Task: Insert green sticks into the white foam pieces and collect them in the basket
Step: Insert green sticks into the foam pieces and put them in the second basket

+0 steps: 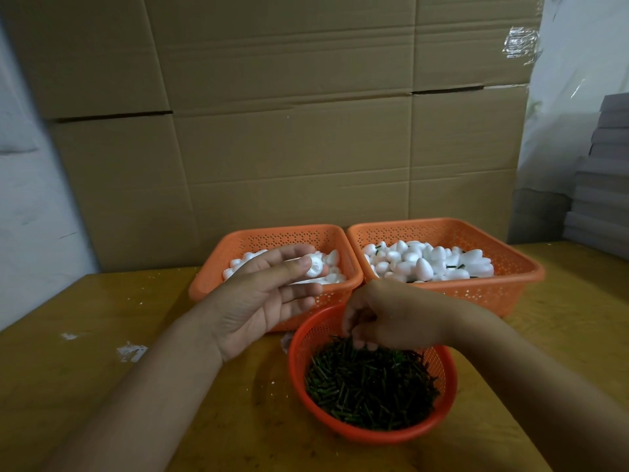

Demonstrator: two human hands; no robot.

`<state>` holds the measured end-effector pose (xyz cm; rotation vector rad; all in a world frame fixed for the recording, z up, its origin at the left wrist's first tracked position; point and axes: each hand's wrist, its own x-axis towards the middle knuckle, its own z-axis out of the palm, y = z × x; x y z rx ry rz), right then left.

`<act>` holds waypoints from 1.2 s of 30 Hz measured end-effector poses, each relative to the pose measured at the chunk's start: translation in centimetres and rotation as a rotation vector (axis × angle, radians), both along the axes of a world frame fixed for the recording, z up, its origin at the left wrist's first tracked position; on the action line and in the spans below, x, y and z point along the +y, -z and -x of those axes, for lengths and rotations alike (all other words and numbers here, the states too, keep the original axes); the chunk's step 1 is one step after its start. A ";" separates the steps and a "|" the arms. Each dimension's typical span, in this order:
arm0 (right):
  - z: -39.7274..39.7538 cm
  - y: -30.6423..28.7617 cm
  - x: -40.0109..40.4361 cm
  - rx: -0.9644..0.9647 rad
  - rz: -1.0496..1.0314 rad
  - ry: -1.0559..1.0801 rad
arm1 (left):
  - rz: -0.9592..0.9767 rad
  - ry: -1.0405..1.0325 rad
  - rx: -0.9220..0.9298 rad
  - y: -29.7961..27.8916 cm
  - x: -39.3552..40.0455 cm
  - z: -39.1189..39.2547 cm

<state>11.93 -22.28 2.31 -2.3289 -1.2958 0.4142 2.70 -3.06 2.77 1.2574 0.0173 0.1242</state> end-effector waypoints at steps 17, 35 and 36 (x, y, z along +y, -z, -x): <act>0.6 -2.0 -0.5 0.551 -0.666 0.024 | -0.042 -0.025 -0.013 -0.1 -0.1 0.2; 0.7 -1.9 -0.2 0.531 -0.764 0.133 | -0.006 -0.049 -0.038 -0.1 -0.1 0.2; 0.7 -1.9 -0.1 0.509 -0.757 0.141 | -0.006 -0.054 -0.039 -0.1 -0.1 0.2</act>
